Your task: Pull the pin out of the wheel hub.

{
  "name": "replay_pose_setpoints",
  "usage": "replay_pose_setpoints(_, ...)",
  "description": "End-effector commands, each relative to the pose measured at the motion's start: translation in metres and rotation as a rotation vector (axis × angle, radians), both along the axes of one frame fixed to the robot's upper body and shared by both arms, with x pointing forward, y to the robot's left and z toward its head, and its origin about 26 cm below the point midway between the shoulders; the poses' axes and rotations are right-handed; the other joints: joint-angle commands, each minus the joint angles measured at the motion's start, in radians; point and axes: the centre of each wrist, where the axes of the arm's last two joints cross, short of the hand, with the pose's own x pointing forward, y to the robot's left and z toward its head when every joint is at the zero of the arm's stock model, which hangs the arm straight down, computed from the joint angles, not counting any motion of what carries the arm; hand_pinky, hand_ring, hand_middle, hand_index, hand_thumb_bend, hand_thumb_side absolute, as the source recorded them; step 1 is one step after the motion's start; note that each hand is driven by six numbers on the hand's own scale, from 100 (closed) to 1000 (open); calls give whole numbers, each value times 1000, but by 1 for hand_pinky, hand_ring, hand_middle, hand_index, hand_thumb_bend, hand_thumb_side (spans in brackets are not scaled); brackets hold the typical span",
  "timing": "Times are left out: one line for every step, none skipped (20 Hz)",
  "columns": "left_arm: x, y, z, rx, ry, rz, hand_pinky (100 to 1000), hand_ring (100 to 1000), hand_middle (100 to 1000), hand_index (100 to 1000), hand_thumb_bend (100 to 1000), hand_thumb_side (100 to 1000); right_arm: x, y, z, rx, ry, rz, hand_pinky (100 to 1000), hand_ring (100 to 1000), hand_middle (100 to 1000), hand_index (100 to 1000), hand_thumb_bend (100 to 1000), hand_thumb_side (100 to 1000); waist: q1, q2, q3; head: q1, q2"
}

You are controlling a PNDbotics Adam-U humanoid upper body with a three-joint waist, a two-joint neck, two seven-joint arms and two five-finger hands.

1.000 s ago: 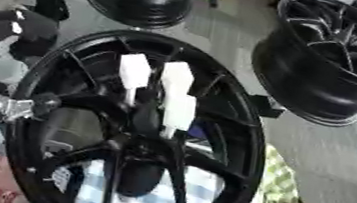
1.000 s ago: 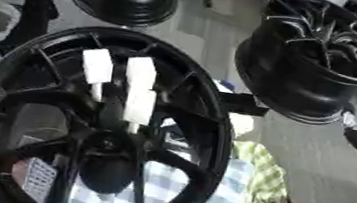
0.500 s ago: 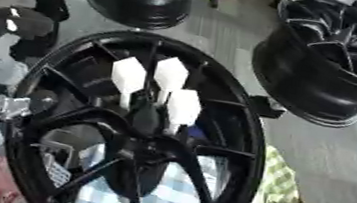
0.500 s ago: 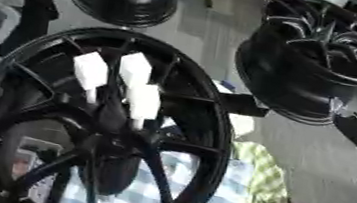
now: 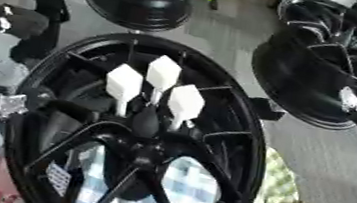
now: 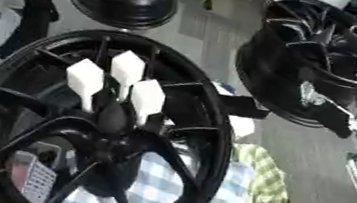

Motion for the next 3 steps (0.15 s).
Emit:
replay_pose_setpoints(-1, 0, 10, -5, -33, -4, 751, 774, 790, 853, 540, 619, -4, 5, 19, -34, -32, 65, 691, 762, 785, 924, 238, 285, 7, -9, 1, -2, -13)
replay_pose_setpoints(-1, 0, 10, -7, -33, -5, 750, 774, 790, 853, 539, 620, -5, 8, 20, -35, -32, 85, 689, 759, 782, 920, 229, 281, 7, -8, 2, -2, -14)
replay_pose_setpoints(-1, 0, 10, -9, -33, -5, 750, 774, 790, 853, 539, 620, -6, 11, 21, -35, -32, 103, 688, 758, 780, 917, 222, 277, 7, -8, 3, -2, -15)
